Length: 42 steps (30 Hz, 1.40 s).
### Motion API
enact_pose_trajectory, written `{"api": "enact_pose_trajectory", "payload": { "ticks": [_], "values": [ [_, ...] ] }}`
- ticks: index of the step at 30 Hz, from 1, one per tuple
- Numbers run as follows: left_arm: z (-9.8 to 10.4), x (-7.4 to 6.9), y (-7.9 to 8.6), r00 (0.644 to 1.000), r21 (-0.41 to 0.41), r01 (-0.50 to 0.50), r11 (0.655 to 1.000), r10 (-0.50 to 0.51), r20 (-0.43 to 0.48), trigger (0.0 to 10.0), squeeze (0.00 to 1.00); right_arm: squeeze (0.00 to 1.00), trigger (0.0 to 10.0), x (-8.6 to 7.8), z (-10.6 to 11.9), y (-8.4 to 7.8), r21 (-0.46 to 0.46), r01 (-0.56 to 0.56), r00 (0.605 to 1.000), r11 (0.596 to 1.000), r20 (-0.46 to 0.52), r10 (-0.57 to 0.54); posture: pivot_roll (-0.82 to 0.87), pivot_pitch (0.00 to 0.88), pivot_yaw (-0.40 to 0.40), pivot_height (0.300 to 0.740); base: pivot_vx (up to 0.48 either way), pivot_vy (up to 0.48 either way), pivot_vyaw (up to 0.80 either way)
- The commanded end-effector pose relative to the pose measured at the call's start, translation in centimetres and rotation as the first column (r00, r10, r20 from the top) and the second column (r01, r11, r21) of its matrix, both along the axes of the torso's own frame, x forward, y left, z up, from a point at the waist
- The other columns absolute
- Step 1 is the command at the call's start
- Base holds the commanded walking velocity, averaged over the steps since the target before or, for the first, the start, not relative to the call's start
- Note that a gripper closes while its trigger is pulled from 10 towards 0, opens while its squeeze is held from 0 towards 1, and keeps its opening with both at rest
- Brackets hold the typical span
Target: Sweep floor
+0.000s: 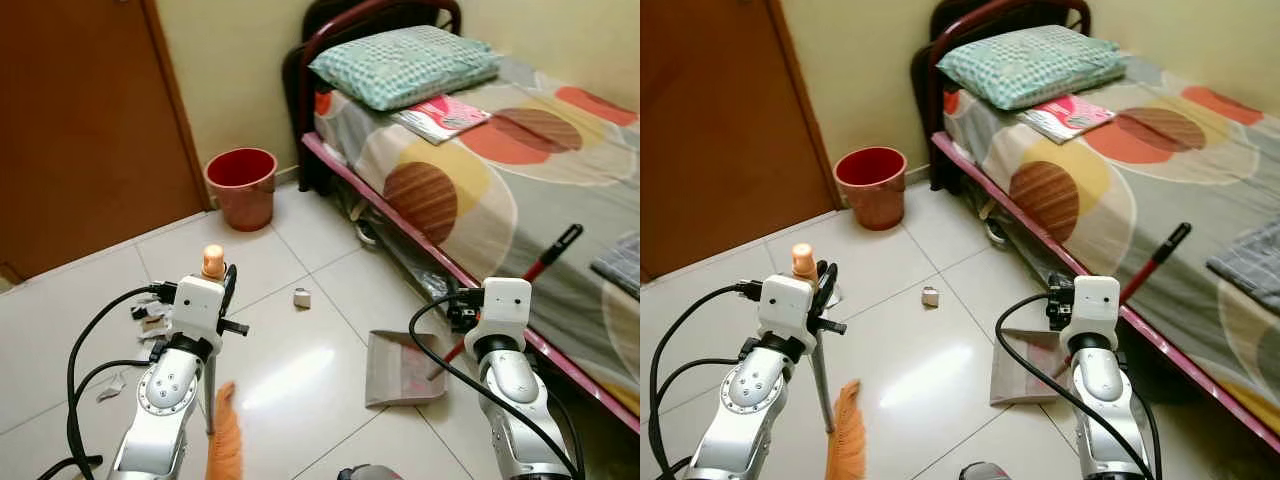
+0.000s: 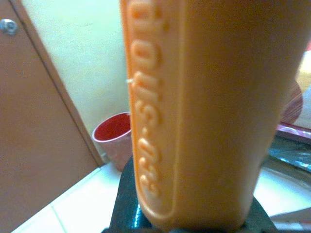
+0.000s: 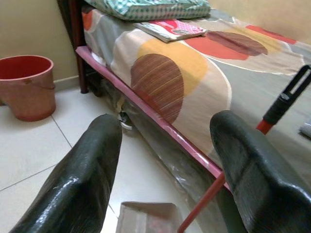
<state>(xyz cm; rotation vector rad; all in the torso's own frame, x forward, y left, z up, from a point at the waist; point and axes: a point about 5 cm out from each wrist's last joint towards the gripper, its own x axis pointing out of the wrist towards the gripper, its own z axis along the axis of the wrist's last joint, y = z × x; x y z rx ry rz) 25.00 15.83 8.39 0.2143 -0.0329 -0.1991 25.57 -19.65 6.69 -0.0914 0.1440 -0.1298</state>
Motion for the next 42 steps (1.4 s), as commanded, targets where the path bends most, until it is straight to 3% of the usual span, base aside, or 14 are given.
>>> {"api": "enact_pose_trajectory", "payload": {
  "ticks": [1,13,23,26,35,42],
  "values": [
    [0.7,0.4,-0.2,0.999,-0.016,0.011,1.0,-0.011,0.035,10.0,0.0,0.0,10.0,0.4,0.6,0.2,0.0,-0.004,1.0,1.0,0.024,0.004,-0.06,0.0,0.014,0.74,0.0,0.0,-0.8],
    [0.8,0.5,-0.6,0.999,-0.018,0.027,0.999,-0.026,0.036,10.0,0.0,0.0,10.0,0.8,0.8,0.5,0.008,-0.019,0.999,1.0,0.027,0.018,-0.06,0.0,0.014,0.74,0.288,0.0,-0.8],
    [1.3,0.4,-0.5,0.999,-0.047,-0.012,0.999,0.014,0.05,10.0,0.0,0.0,10.0,1.5,1.3,0.5,-0.01,-0.04,0.998,0.999,0.041,0.04,-0.06,0.012,0.014,0.74,0.0,0.0,-0.64],
    [1.0,0.2,-0.2,0.998,-0.023,-0.059,0.998,0.06,0.033,10.0,0.0,0.0,10.0,1.6,1.4,0.6,-0.011,-0.044,0.998,0.999,0.045,0.044,-0.06,0.015,0.01,0.74,0.0,0.0,0.0],
    [0.8,0.0,-0.6,1.0,-0.043,-0.022,0.999,0.023,0.013,10.0,0.0,0.0,10.0,1.6,2.1,0.4,-0.015,-0.061,0.995,0.998,0.082,0.062,-0.06,0.001,0.018,0.74,0.0,0.0,0.0],
    [0.8,0.4,-0.4,1.0,-0.037,-0.025,0.999,0.025,0.007,10.0,0.0,0.0,10.0,1.9,2.2,0.2,-0.024,-0.058,0.995,0.998,0.085,0.06,-0.06,0.0,0.021,0.74,0.0,-0.324,0.0]
  ]
}}
